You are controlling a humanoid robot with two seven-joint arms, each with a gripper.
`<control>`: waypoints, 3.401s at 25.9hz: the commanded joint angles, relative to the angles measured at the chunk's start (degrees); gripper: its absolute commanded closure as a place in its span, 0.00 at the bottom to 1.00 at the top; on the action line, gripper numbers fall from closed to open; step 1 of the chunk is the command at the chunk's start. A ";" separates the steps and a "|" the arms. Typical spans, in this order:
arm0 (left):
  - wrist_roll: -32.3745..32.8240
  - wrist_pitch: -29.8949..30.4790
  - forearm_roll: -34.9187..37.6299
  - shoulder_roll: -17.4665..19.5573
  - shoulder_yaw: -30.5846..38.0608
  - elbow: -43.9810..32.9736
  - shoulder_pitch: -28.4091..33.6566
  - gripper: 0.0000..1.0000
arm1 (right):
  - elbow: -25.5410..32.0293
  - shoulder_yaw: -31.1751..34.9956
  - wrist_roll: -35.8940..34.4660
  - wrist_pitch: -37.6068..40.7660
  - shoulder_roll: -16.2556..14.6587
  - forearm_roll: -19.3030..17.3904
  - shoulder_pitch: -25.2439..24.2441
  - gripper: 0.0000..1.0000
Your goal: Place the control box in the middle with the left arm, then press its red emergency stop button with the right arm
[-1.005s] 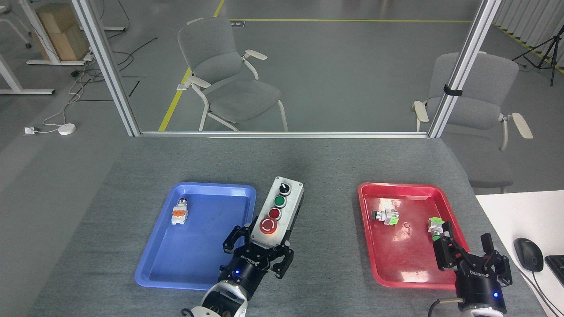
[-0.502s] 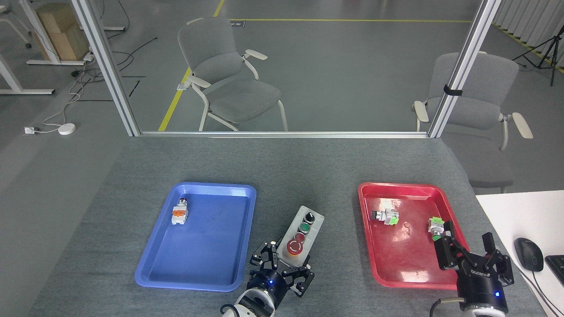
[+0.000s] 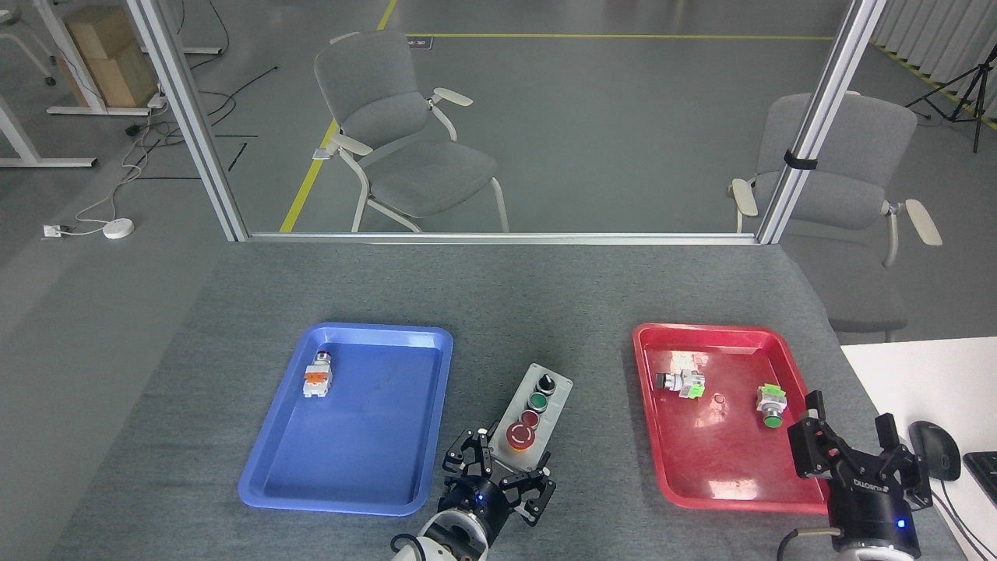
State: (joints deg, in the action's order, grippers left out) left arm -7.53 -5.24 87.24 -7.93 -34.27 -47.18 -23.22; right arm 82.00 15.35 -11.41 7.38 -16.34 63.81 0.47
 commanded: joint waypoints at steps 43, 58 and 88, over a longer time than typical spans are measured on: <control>2.43 11.39 -17.19 18.21 32.77 -34.64 12.94 0.01 | -23.55 -50.77 3.33 4.84 2.01 5.98 20.36 1.00; 2.25 11.48 -17.19 18.12 32.60 -34.55 13.55 0.01 | -28.03 -53.41 3.06 4.92 2.01 5.98 19.74 1.00; 1.55 12.00 -17.45 14.08 32.33 -31.83 18.04 0.01 | -20.12 -15.88 -3.53 -7.82 5.88 3.60 14.64 0.01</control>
State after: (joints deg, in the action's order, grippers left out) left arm -5.96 6.75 69.79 6.16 -1.93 -79.03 -5.18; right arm 61.81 -0.64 -14.35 -0.26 -10.49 67.06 15.78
